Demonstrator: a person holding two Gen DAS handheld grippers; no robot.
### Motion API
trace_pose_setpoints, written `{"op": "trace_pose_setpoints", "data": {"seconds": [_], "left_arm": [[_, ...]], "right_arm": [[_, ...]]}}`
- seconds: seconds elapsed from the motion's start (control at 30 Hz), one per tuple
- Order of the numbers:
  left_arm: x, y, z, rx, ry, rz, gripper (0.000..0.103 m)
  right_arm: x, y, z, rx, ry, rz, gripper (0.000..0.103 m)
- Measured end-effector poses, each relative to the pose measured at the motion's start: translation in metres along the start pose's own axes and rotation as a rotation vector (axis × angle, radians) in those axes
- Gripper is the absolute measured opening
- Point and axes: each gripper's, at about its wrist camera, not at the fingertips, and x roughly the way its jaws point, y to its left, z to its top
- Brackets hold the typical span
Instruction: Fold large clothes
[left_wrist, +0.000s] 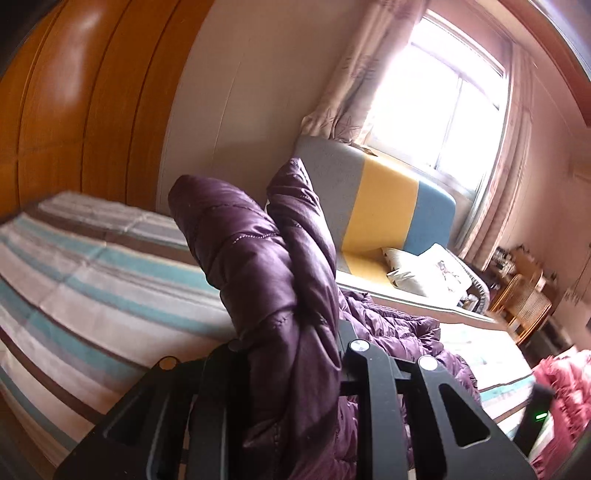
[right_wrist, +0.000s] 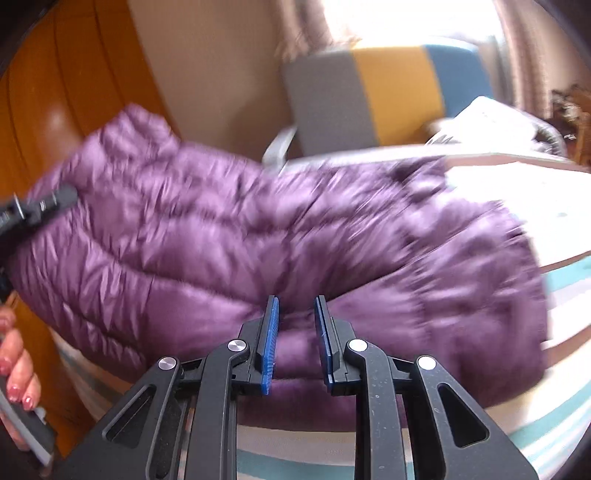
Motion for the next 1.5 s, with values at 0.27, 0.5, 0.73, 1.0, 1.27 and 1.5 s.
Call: {"op": "trace_pose_setpoints", "data": {"seconds": [0.27, 0.5, 0.73, 1.0, 1.27, 1.5], "left_arm": [[-0.007, -0.039, 0.009, 0.090, -0.020, 0.031, 0.020], [-0.002, -0.081, 0.011, 0.131, -0.018, -0.008, 0.021], [0.003, -0.127, 0.003, 0.208, -0.008, -0.042, 0.022], [0.020, -0.177, -0.016, 0.259, 0.053, -0.157, 0.023], [0.039, -0.224, -0.052, 0.327, 0.143, -0.235, 0.023], [0.058, -0.251, -0.085, 0.394, 0.218, -0.259, 0.022]], "right_arm": [[-0.025, -0.073, 0.006, 0.079, -0.001, -0.267, 0.021], [-0.017, -0.097, -0.002, 0.149, 0.038, -0.196, 0.021], [-0.054, -0.123, 0.003, 0.233, -0.060, -0.266, 0.021], [-0.075, -0.146, -0.009, 0.311, -0.065, -0.337, 0.021], [-0.089, -0.166, -0.018, 0.374, -0.080, -0.370, 0.021], [-0.098, -0.174, -0.022, 0.402, -0.095, -0.375, 0.021]]}}
